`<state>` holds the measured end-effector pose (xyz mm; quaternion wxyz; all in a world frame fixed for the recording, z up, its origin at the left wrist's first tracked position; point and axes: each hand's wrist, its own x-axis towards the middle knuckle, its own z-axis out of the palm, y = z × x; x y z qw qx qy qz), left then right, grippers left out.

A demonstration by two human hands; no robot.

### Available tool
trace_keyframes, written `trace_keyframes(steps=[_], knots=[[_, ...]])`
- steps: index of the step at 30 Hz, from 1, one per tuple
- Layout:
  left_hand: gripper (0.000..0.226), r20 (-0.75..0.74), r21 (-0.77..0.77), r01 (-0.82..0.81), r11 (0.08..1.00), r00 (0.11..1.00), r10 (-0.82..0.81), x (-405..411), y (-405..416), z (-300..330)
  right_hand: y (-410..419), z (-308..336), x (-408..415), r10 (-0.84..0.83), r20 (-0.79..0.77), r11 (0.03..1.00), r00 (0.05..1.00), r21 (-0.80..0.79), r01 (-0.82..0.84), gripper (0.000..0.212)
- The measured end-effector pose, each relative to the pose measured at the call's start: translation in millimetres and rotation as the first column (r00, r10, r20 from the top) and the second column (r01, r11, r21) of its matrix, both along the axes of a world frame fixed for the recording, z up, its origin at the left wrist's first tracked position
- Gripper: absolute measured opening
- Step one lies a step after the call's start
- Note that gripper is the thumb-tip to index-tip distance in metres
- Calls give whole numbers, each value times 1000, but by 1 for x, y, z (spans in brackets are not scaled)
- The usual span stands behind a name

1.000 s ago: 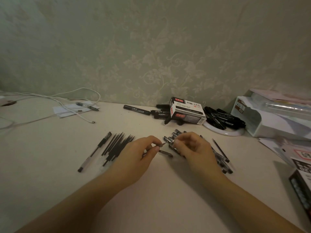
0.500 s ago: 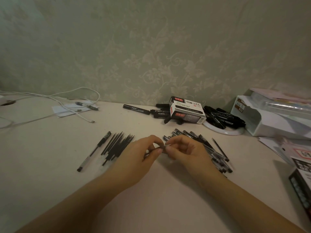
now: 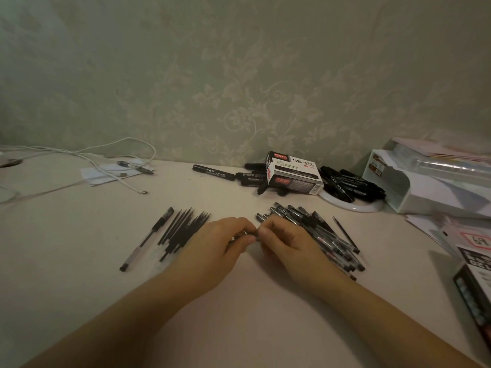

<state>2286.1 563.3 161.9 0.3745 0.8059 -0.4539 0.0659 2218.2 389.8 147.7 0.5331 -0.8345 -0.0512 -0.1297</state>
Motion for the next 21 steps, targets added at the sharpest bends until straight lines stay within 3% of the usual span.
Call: trace_keyframes(steps=[9, 14, 18, 21], knots=[[32, -51, 110, 19, 994, 999, -14, 2, 5, 7, 0, 0, -3, 20, 31, 983, 999, 181, -25, 6], [11, -47, 52, 20, 998, 999, -18, 1, 5, 8, -2, 3, -2, -24, 15, 982, 1000, 189, 21, 2], [3, 57, 2, 7, 1000, 998, -7, -1, 4, 9, 2, 0, -2, -64, 32, 998, 997, -5, 64, 28], [5, 101, -2, -8, 1000, 995, 8, -2, 3, 8, 4, -2, 0, -82, 56, 995, 995, -55, 85, 45]])
